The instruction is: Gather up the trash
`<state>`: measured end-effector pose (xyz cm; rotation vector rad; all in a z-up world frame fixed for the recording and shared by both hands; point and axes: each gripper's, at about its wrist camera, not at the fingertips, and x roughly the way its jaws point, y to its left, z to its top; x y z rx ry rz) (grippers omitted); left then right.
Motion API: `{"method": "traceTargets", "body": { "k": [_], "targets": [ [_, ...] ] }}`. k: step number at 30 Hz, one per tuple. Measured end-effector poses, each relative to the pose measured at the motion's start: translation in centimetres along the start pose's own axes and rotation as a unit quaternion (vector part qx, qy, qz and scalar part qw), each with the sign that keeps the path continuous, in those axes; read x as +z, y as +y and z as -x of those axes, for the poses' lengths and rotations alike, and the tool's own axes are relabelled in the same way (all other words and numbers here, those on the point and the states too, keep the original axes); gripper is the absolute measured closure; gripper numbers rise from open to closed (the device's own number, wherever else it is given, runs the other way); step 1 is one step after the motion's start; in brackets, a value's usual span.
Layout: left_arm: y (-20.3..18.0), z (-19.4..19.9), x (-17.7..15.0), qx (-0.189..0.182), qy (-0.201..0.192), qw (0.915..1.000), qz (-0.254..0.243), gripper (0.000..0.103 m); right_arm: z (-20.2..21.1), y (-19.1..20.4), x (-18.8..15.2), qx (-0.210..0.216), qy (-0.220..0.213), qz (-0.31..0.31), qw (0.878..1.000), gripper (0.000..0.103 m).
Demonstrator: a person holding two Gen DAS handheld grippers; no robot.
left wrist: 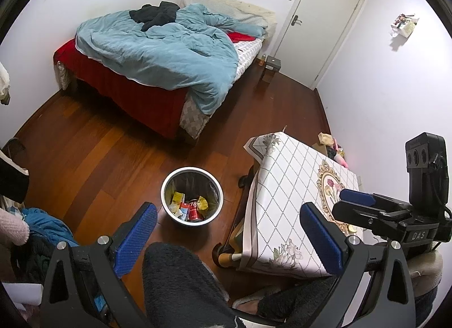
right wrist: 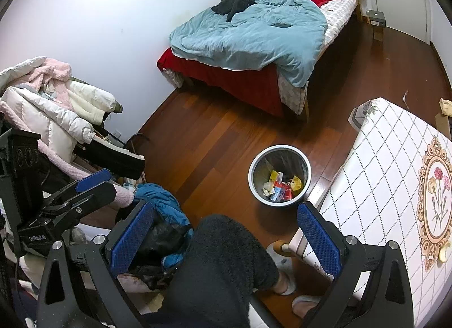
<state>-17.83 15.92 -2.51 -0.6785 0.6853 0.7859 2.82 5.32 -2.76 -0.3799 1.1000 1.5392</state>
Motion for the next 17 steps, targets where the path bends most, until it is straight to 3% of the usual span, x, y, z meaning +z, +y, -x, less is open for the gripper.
{"method": "traceTargets", "body": {
  "k": [17],
  "targets": [
    [0.27, 0.05, -0.06, -0.003, -0.003, 1.0, 0.004, 0.0, -0.49, 0.11, -0.16, 0.001, 0.003, 0.002, 1.0, 0.0]
  ]
}}
